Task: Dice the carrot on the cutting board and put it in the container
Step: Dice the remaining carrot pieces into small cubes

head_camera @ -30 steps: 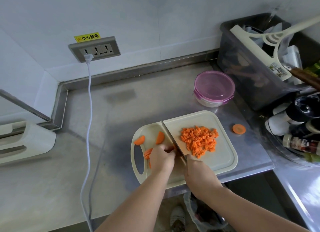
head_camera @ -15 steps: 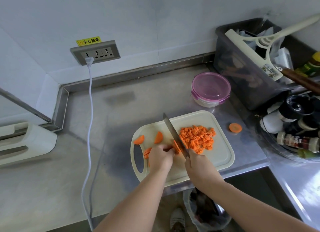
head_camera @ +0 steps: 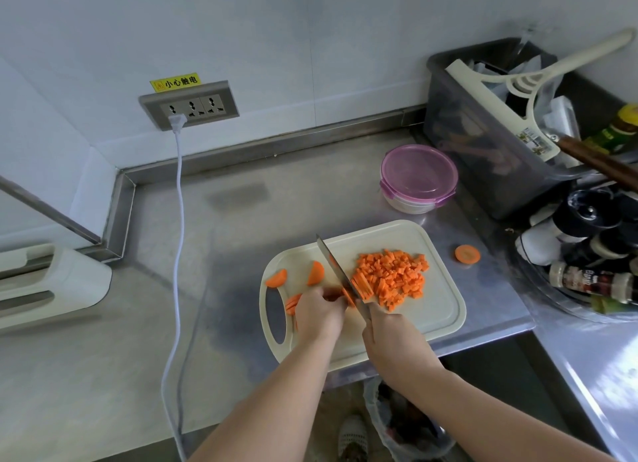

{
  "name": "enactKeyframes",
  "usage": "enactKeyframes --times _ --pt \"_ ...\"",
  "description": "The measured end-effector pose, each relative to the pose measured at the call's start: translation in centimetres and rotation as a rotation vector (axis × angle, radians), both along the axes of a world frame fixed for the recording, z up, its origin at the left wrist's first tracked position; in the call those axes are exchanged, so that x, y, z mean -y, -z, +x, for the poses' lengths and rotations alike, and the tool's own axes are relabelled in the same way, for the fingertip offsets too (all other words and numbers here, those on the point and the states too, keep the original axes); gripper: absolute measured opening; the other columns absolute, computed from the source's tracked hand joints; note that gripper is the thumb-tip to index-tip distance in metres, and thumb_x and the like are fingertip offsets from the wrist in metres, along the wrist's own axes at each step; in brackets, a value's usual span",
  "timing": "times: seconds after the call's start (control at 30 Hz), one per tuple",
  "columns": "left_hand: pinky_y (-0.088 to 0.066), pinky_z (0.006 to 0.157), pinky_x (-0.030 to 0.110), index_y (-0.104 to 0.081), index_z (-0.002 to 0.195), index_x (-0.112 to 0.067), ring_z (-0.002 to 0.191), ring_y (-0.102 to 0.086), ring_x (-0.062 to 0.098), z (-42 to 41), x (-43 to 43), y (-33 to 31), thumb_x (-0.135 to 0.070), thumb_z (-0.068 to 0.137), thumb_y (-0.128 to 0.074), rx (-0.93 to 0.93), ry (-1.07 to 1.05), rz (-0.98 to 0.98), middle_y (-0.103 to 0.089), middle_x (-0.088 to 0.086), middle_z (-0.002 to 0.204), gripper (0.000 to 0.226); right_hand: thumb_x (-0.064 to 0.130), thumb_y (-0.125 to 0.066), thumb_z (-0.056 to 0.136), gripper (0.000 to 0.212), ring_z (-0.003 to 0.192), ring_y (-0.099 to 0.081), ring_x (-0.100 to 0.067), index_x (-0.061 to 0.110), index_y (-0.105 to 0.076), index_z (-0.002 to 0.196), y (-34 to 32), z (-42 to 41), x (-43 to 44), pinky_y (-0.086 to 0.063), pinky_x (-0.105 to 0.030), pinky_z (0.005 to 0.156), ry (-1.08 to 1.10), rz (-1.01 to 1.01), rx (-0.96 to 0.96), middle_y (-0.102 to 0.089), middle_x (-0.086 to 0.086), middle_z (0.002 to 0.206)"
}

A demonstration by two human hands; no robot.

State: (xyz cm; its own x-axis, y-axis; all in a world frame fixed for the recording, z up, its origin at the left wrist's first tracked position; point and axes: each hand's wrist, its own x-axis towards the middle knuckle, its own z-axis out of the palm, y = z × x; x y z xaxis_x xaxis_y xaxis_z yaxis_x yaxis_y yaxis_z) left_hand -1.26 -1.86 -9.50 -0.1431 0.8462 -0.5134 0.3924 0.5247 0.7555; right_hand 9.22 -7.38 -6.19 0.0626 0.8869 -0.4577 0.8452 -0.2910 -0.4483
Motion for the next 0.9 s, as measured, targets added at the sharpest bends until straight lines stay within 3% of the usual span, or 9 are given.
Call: enactKeyframes --times 0.33,0.67,0.9 --pt "-0.052 0.091 0.041 -0.073 0.091 -0.021 0.09 -0.067 0.023 -0.1 -0.15 0.44 -0.019 0.085 -0.068 0.021 -0.008 -0.008 -0.073 -0.001 0.09 0.008 0.017 -0.036 0.101 0.024 0.078 -0.063 -0.017 0.019 -0.046 0.122 0.14 -0.12 0.07 -0.052 -0.028 0.068 -0.008 -0.005 -0.002 -0.059 0.001 0.085" --pt "-0.052 0.087 0.033 -0.073 0.096 -0.02 0.089 -0.067 0.021 -0.15 -0.14 0.41 -0.024 0.085 -0.067 -0.008 0.01 -0.012 -0.073 -0.001 0.09 0.013 0.014 -0.036 0.1 0.026 0.075 -0.062 -0.018 0.019 -0.045 0.124 -0.2 -0.45 0.11 -0.052 -0.029 0.067 -0.011 -0.012 -0.007 -0.058 0.0 0.083" --pt "-0.051 0.091 0.038 -0.073 0.099 -0.02 0.093 -0.066 0.021 -0.19 -0.13 0.32 -0.026 0.086 -0.067 -0.023 0.022 -0.019 -0.073 0.0 0.095 0.016 0.012 -0.034 0.098 0.024 0.08 -0.063 -0.023 0.018 -0.045 0.118 -0.18 -0.66 0.02 -0.055 -0.037 0.072 0.002 -0.042 0.001 -0.06 -0.004 0.086"
